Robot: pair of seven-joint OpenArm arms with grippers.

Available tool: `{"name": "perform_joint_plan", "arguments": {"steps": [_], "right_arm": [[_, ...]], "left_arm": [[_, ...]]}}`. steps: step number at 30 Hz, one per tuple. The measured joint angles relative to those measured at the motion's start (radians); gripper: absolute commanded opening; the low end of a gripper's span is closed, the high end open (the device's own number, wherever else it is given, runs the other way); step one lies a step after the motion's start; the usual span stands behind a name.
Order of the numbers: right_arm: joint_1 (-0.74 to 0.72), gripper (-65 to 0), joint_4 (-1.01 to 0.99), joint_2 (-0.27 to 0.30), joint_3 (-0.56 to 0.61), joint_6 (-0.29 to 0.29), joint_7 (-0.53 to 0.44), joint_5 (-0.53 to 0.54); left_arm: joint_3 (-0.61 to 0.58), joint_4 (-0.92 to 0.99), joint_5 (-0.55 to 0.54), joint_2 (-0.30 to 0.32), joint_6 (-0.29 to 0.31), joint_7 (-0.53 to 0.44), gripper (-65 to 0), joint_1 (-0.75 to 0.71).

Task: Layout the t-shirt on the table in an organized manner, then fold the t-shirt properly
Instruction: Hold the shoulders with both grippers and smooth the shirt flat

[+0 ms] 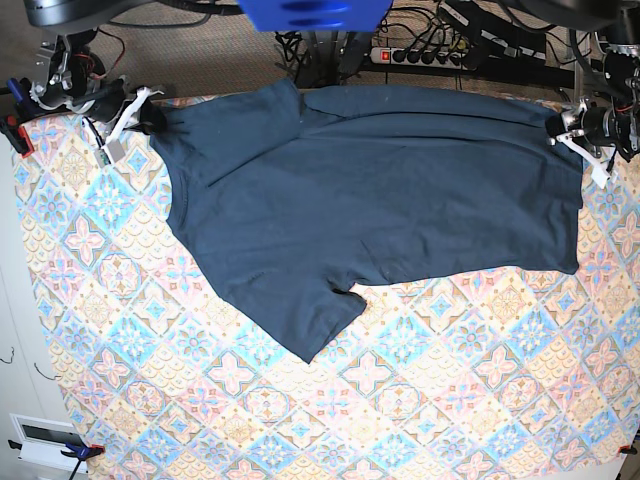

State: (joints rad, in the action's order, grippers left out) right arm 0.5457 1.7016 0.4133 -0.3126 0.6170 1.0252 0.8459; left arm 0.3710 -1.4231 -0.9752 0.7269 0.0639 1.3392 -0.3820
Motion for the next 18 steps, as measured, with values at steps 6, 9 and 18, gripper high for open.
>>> {"name": "perform_joint_plan", "arguments": {"steps": [6,9,18], "right_arm": [[0.000,-63.9,-0.001,0.000,0.000,0.000,0.000,0.000],[0.000,-63.9,-0.001,0.000,0.000,0.000,0.000,0.000],[0.000,-63.9,-0.002,0.000,-0.001,0.000,0.000,-0.001]], "left_arm": [[0.037,0.000,0.004,0.005,0.000,0.003,-51.0,-0.027],[0.037,0.000,0.008,0.002,0.000,0.003,-40.0,-0.028],[0.049,0.000,-0.005,-0.003,0.004,0.056,-1.1,-0.021]]}}
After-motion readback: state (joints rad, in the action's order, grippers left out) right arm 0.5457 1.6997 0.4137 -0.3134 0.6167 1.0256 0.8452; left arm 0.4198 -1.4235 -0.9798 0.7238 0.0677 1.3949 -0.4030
